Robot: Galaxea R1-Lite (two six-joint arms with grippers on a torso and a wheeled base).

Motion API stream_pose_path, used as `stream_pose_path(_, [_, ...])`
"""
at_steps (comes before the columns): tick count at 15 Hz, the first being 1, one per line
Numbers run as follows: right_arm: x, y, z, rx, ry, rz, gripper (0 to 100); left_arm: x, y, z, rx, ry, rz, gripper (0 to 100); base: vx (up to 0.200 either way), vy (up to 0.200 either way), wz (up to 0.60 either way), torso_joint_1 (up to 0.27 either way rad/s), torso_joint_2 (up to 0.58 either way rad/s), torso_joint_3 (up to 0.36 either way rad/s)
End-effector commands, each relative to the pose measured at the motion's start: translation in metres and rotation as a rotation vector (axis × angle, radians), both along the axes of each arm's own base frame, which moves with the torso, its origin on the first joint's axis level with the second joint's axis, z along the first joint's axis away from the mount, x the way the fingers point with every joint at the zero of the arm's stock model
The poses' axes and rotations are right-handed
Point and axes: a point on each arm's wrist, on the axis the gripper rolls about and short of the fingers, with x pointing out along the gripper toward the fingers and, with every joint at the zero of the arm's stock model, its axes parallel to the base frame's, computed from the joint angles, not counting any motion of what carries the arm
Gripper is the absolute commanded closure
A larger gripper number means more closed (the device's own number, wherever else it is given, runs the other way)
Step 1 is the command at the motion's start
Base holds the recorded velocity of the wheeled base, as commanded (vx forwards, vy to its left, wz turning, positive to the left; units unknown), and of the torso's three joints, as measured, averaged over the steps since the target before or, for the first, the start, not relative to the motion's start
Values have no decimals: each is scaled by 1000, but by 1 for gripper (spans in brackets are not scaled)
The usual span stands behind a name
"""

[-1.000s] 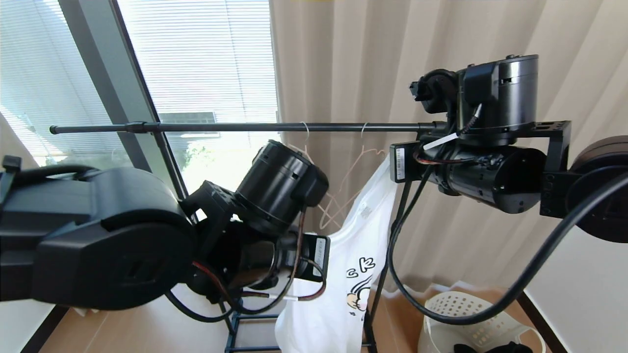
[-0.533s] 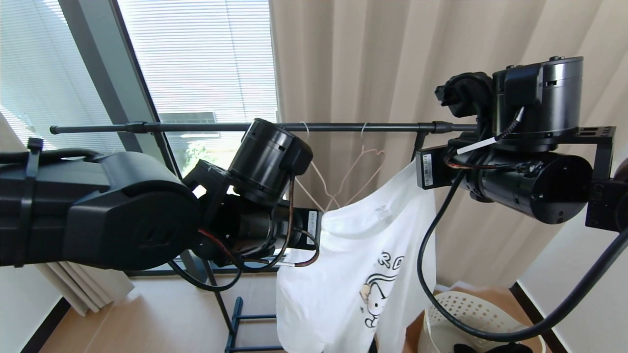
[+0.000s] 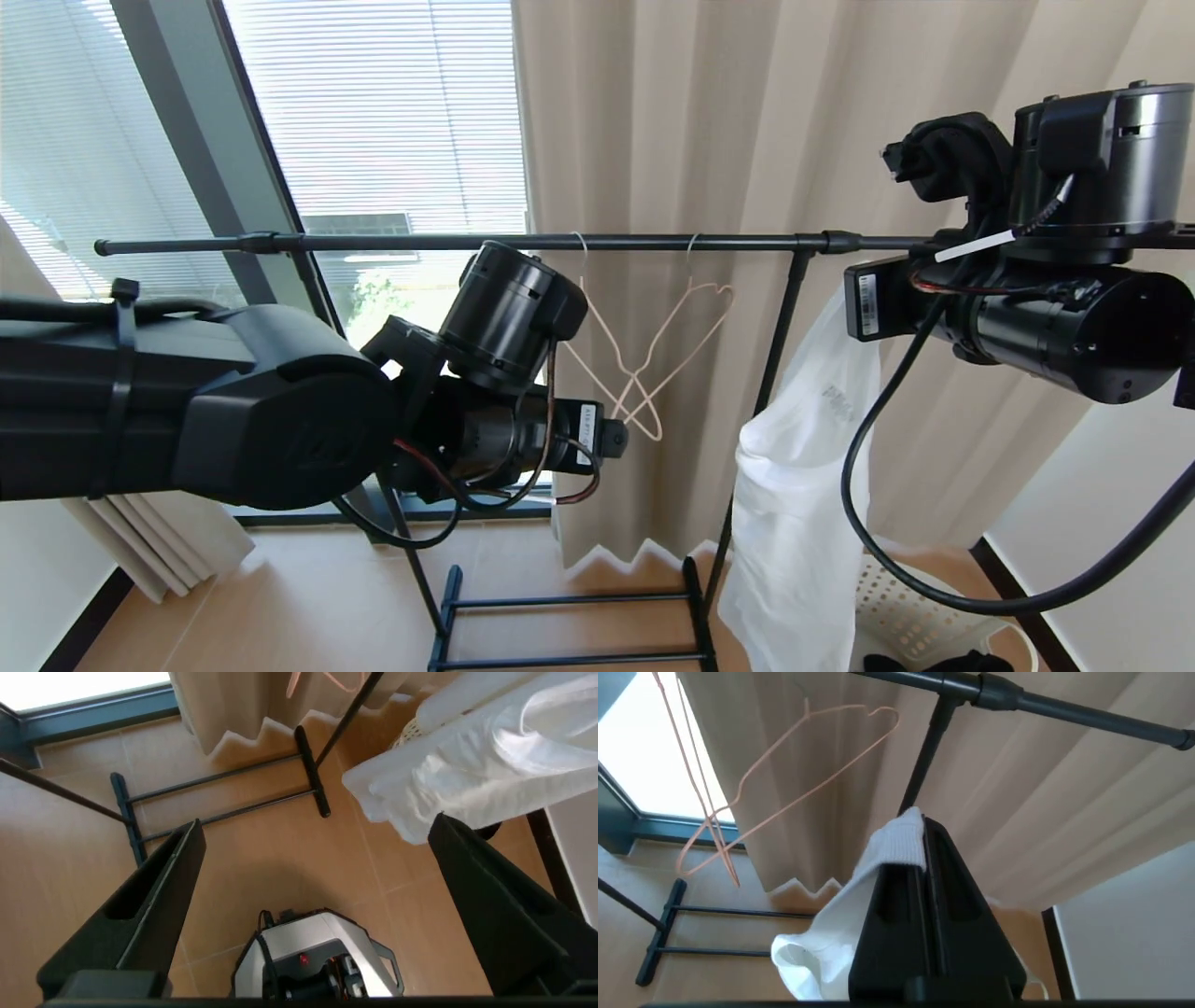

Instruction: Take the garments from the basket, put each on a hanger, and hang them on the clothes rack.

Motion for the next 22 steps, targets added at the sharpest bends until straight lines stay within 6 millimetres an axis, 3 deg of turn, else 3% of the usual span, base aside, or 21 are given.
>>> stream_pose_path(1, [-1,-4,1,-2,-4,-11,100,8,-3,-11,15,12,11,0,0,0,0,0,0,0])
stream_pose_path(7, [4,-8,-1,-18,3,-26,100,13,-6,-12,19,2,8,0,0,0,0,0,0,0])
stream_pose_path(10, [5,-9,-1,-18,3,-28,100,14,-6,-13,13,-1,15,0,200,0,0,-6,-2,2])
stream_pose_path(14, [5,-8,-2,-25,6,-26,100,26,-11,-15,-12,-43,33,0,0,0,0,0,0,0])
stream_pose_path(17, [5,-8,-2,-25,6,-26,100,49,-20,-23,9,-61,85,0,0,0,0,0,0,0])
stream_pose_path(19, [6,-8,-2,-27,8,-26,100,79,-28,-27,2,-83,127,0,0,0,0,0,0,0])
stream_pose_path(22, [8,-7,-5,-30,16,-26,100,105,-33,-37,38,-83,187,0,0,0,0,0,0,0])
